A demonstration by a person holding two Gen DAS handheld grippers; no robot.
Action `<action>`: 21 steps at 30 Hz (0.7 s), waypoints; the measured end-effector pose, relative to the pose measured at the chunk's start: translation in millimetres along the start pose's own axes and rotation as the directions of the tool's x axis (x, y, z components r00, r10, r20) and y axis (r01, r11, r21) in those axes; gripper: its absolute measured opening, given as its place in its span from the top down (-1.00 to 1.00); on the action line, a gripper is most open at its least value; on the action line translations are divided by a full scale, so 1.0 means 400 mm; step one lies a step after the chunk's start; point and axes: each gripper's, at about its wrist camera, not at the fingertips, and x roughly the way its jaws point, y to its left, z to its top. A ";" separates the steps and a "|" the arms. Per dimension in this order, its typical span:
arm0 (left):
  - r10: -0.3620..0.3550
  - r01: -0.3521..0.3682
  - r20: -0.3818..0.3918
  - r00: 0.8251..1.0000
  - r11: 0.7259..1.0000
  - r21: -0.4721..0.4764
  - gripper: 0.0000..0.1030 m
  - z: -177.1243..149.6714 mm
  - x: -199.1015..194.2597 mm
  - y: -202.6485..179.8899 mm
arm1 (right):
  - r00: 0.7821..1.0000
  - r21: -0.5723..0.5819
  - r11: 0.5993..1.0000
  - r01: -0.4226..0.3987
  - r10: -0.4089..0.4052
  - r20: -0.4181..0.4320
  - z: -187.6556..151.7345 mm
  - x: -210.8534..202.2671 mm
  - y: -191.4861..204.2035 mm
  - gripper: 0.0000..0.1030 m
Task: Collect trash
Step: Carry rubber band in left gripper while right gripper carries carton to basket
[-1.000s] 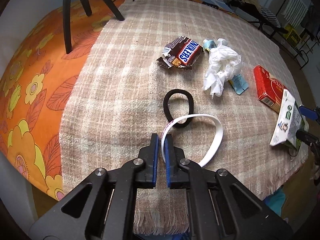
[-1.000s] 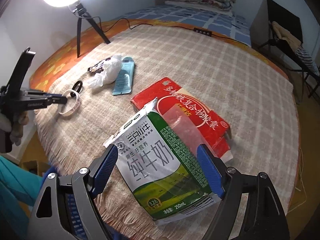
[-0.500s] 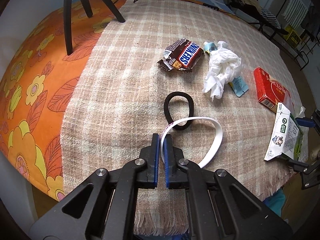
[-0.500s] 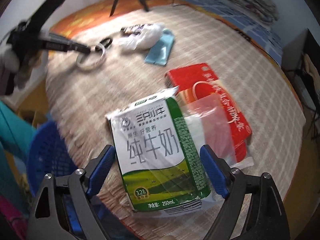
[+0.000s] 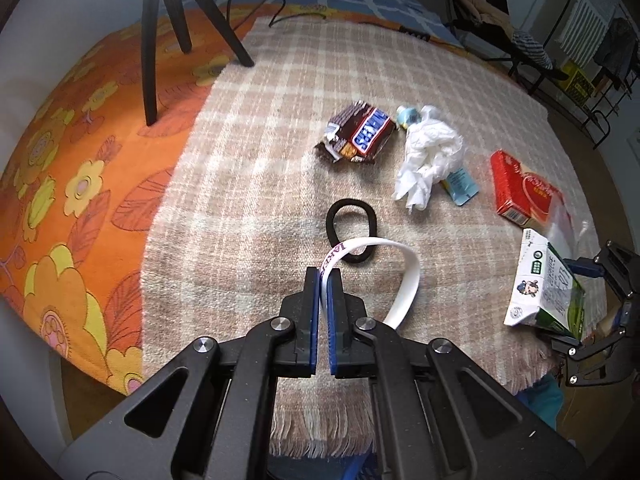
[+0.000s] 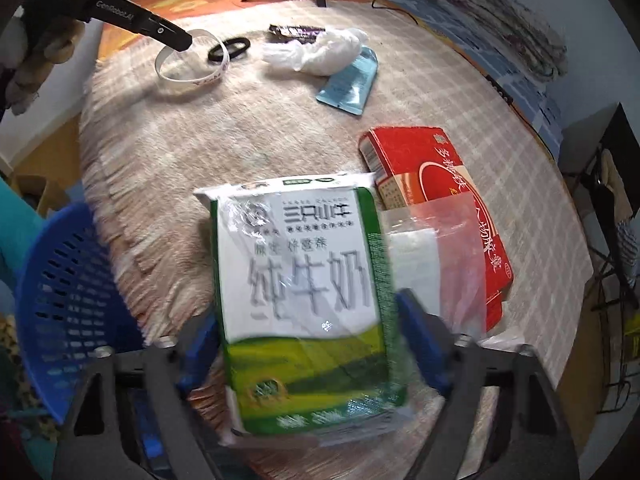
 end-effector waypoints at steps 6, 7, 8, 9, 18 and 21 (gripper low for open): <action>-0.025 0.024 0.038 0.999 1.000 0.016 0.98 -0.014 -0.053 -0.011 | 0.997 0.060 0.998 0.003 -0.007 0.071 -0.001 -0.049 0.000 -0.43; -0.031 0.030 0.044 0.999 0.999 0.019 0.98 -0.017 -0.062 -0.015 | 0.996 0.071 0.997 0.007 -0.013 0.083 -0.001 -0.059 -0.001 -0.43; -0.035 0.034 0.050 0.998 0.999 0.021 0.98 -0.020 -0.072 -0.019 | 0.996 0.079 0.997 0.008 -0.016 0.092 0.000 -0.065 0.001 -0.43; -0.041 0.039 0.053 0.998 0.999 0.024 0.98 -0.024 -0.079 -0.023 | 0.995 0.088 0.996 0.008 -0.017 0.102 -0.001 -0.073 0.003 -0.43; -0.108 0.106 0.060 0.992 0.993 0.044 0.98 -0.082 -0.142 -0.059 | 0.985 0.134 0.991 -0.005 -0.018 0.172 -0.024 -0.155 0.044 -0.43; -0.134 0.131 0.055 0.989 0.990 0.054 0.98 -0.115 -0.159 -0.077 | 0.981 0.146 0.989 -0.012 -0.017 0.195 -0.036 -0.187 0.070 -0.43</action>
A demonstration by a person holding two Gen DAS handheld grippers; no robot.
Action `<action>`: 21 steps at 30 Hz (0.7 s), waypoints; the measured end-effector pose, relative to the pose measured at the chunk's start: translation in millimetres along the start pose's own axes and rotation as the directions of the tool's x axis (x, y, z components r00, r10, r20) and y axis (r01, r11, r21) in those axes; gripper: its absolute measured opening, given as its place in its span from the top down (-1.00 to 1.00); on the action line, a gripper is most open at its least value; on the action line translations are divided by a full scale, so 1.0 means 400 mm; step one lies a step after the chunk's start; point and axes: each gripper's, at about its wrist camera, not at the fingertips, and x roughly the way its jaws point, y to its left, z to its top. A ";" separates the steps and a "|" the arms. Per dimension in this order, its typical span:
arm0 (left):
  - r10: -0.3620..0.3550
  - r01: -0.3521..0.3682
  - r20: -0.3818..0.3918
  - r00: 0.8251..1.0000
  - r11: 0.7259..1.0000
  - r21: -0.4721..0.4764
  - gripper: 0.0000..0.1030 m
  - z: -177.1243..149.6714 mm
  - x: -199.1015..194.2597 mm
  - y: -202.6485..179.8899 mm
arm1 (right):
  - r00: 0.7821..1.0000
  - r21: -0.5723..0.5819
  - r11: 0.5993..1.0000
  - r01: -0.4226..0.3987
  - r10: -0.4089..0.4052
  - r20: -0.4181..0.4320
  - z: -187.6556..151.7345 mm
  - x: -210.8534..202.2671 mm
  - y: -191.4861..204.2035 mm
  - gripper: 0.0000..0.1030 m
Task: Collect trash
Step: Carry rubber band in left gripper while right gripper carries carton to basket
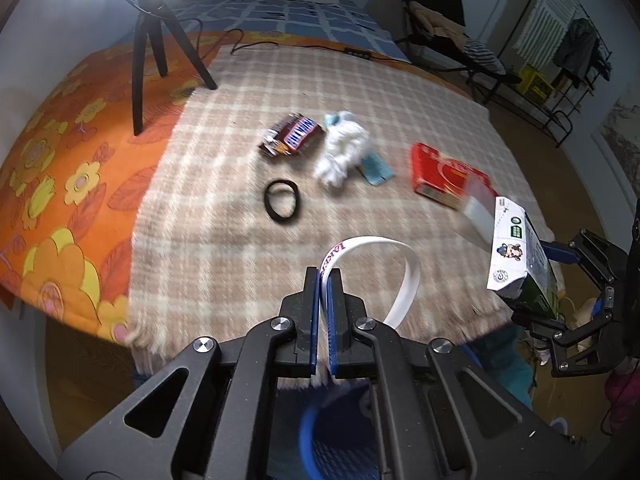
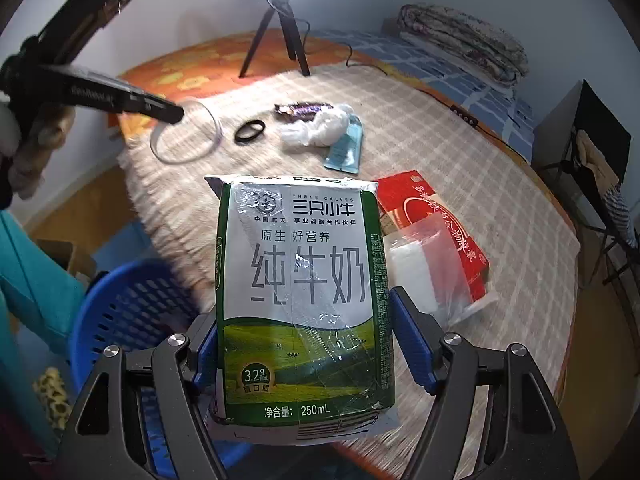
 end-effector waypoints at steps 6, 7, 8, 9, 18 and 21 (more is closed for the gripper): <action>-0.038 0.039 -0.034 0.999 0.999 0.031 0.98 -0.076 -0.012 -0.049 | 1.000 0.002 1.000 -0.008 0.008 0.021 -0.042 -0.053 0.061 -0.43; -0.045 0.047 -0.045 0.998 0.998 0.036 0.98 -0.091 -0.010 -0.057 | 1.000 0.002 1.000 -0.011 0.011 0.022 -0.053 -0.061 0.074 -0.43; -0.052 0.054 -0.059 0.997 0.998 0.042 0.98 -0.109 -0.007 -0.066 | 1.000 0.002 1.000 -0.013 0.012 0.022 -0.060 -0.065 0.084 -0.43; -0.055 0.058 -0.068 0.996 0.997 0.046 0.98 -0.121 -0.004 -0.072 | 1.000 0.000 1.000 -0.015 0.015 0.021 -0.071 -0.070 0.098 -0.43; -0.069 0.081 -0.160 0.985 0.994 0.072 0.98 -0.216 0.038 -0.112 | 0.999 0.004 0.999 -0.037 0.038 -0.018 -0.134 -0.046 0.176 -0.43; -0.067 0.082 -0.187 0.980 0.994 0.071 0.98 -0.238 0.058 -0.114 | 0.998 0.019 0.999 -0.051 0.052 -0.040 -0.159 -0.028 0.191 -0.43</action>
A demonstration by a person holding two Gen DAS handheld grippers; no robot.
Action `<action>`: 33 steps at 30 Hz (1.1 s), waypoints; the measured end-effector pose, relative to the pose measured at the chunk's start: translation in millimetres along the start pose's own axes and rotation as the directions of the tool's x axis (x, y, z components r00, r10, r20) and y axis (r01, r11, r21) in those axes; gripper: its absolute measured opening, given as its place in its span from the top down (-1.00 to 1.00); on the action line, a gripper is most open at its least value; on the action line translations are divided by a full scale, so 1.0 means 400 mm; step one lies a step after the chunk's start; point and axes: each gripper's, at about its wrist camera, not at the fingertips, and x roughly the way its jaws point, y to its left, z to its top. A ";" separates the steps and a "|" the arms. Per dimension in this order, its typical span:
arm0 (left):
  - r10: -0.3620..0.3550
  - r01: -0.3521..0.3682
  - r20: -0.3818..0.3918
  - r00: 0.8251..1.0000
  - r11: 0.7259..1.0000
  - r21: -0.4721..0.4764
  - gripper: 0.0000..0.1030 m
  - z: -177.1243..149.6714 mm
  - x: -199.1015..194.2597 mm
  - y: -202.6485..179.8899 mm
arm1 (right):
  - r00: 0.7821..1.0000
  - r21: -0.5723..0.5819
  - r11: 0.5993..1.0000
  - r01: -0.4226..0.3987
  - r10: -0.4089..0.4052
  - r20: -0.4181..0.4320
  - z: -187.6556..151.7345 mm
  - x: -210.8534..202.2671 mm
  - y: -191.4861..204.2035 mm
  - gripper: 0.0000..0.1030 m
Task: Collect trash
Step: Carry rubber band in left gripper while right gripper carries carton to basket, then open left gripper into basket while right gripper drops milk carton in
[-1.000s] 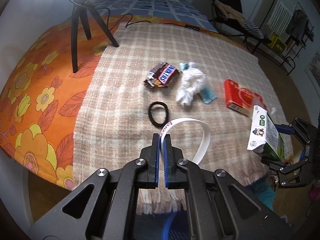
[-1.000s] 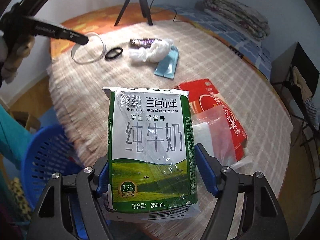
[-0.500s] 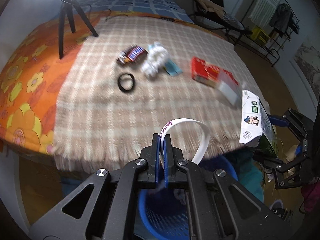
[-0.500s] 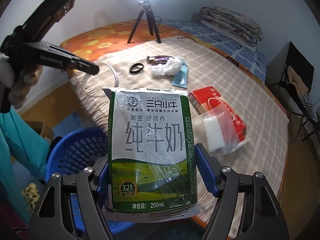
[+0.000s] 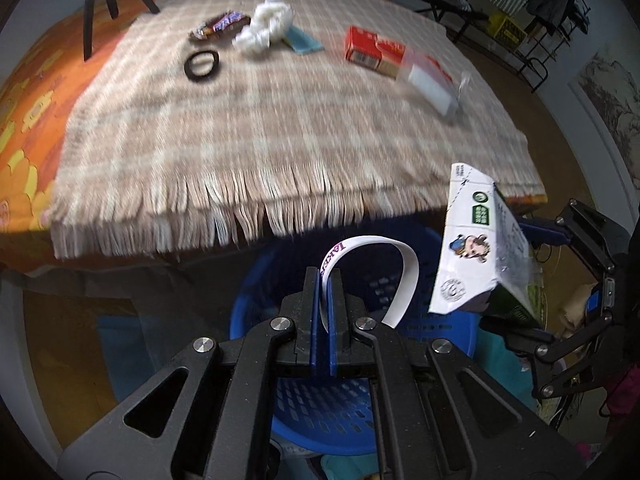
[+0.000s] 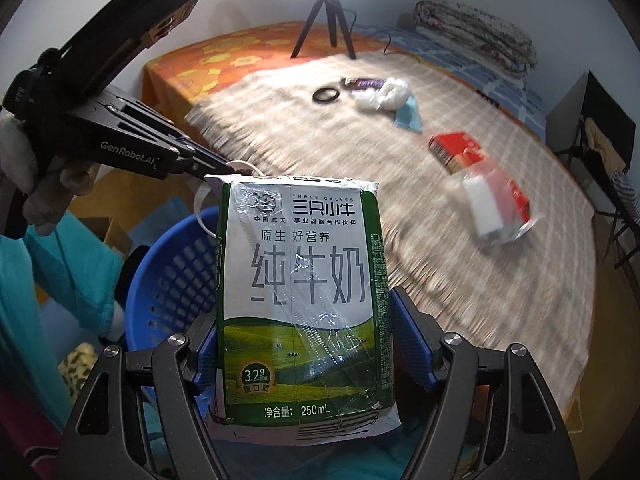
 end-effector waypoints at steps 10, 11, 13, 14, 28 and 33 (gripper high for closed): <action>-0.005 0.004 -0.070 0.998 1.000 -0.008 0.98 -0.048 0.073 0.004 | 0.998 0.057 0.998 -0.039 0.042 -0.050 -0.053 0.054 0.022 -0.44; -0.006 0.005 -0.074 0.997 1.000 -0.010 0.98 -0.047 0.077 0.003 | 0.998 0.062 0.997 -0.040 0.043 -0.053 -0.056 0.058 0.024 -0.44; -0.005 0.004 -0.085 0.996 1.000 -0.013 0.97 -0.046 0.082 0.004 | 0.997 0.077 0.996 -0.045 0.050 -0.057 -0.062 0.065 0.021 -0.44; -0.001 0.000 -0.089 0.996 1.000 -0.015 0.96 -0.046 0.084 0.004 | 0.997 0.084 0.995 -0.049 0.054 -0.060 -0.063 0.070 0.018 -0.44; 0.008 -0.012 -0.087 0.996 0.999 -0.041 0.18 -0.046 0.080 0.029 | 0.989 0.139 0.987 -0.081 0.097 -0.108 -0.088 0.122 0.007 -0.44; 0.011 -0.014 -0.081 0.997 0.999 -0.036 0.18 -0.043 0.072 0.021 | 0.986 0.174 0.979 -0.108 0.128 -0.106 -0.093 0.131 0.002 -0.56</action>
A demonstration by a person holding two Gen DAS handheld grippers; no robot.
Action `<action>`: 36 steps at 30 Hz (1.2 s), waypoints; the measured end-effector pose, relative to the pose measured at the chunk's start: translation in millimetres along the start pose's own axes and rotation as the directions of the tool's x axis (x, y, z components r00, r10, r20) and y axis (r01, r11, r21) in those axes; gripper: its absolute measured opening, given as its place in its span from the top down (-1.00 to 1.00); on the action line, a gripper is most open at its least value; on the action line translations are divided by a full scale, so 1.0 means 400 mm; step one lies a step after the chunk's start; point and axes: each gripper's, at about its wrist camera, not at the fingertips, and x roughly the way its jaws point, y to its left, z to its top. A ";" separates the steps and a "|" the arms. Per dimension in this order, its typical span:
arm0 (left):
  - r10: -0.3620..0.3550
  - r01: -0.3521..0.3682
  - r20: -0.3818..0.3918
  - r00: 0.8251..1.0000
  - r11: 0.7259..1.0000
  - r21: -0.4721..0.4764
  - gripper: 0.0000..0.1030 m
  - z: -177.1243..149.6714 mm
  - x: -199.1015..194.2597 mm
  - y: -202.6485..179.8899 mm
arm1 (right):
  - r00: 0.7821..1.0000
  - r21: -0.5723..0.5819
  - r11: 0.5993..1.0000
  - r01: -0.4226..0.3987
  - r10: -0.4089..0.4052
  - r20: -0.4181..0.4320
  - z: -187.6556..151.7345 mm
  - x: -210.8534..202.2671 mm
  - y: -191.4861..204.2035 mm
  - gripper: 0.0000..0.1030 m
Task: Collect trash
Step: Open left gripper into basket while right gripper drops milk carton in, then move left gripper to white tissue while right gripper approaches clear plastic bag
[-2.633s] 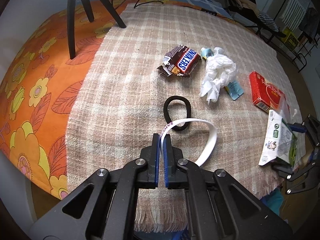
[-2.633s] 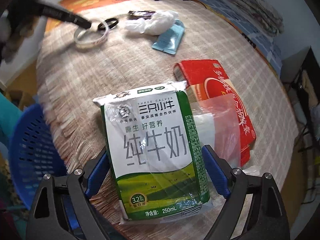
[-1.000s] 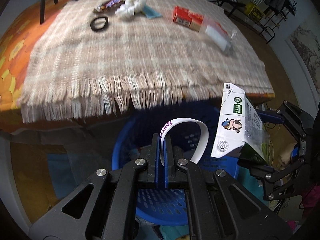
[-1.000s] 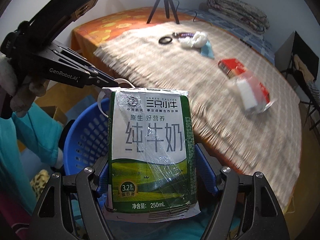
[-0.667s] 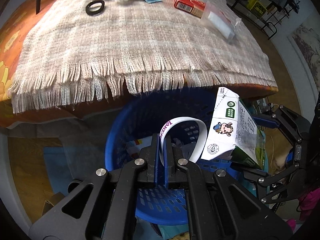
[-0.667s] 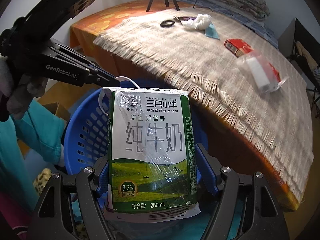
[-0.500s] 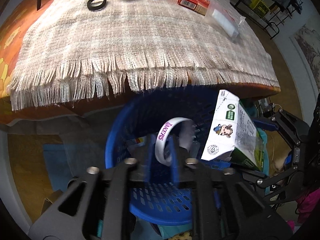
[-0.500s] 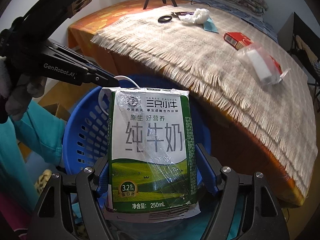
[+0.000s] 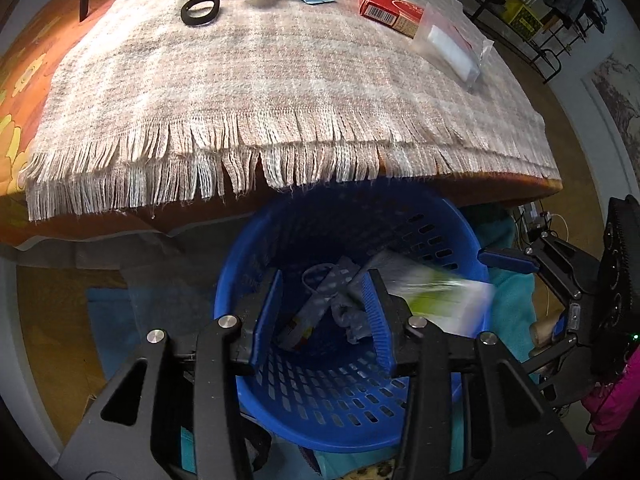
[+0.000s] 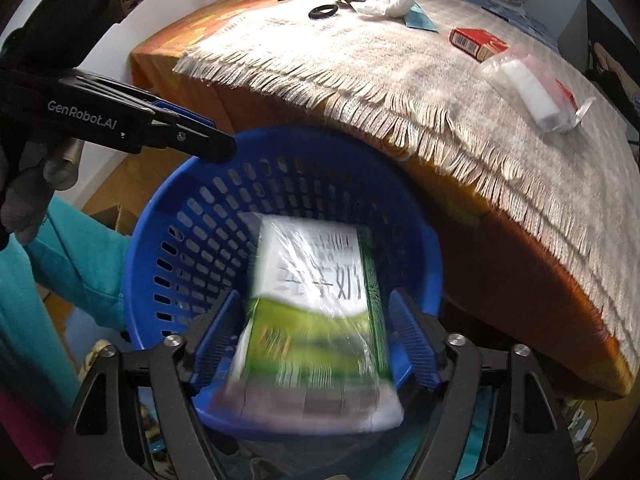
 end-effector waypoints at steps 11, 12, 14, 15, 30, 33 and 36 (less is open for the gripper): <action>0.002 -0.002 0.022 1.000 1.000 -0.012 0.18 0.025 -0.026 0.013 | 1.000 0.017 1.000 0.022 -0.022 0.022 0.009 -0.021 0.000 -0.56; 0.003 -0.002 0.025 1.000 1.000 -0.013 0.18 0.028 -0.028 0.013 | 0.999 0.018 1.000 0.025 -0.026 0.026 0.010 -0.024 0.000 -0.56; 0.003 -0.003 0.032 0.999 1.000 -0.016 0.18 0.030 -0.034 0.014 | 0.999 0.020 0.999 0.032 -0.033 0.033 0.015 -0.031 0.003 -0.56; 0.003 -0.002 0.036 0.999 1.000 -0.018 0.18 0.033 -0.037 0.015 | 0.999 0.021 0.999 0.035 -0.035 0.036 0.017 -0.034 0.003 -0.56; 0.008 -0.004 0.096 0.995 0.999 -0.035 0.18 0.105 -0.074 0.012 | 0.986 0.086 0.987 0.138 -0.145 0.082 0.061 -0.101 -0.013 -0.56; 0.011 -0.008 0.111 0.994 1.000 -0.027 0.18 0.130 -0.084 0.003 | 0.980 0.107 0.981 0.162 -0.173 0.104 0.075 -0.121 -0.026 -0.56; 0.018 -0.016 0.126 0.992 1.000 -0.018 0.18 0.160 -0.094 -0.004 | 0.971 0.130 0.974 0.185 -0.202 0.126 0.094 -0.141 -0.046 -0.56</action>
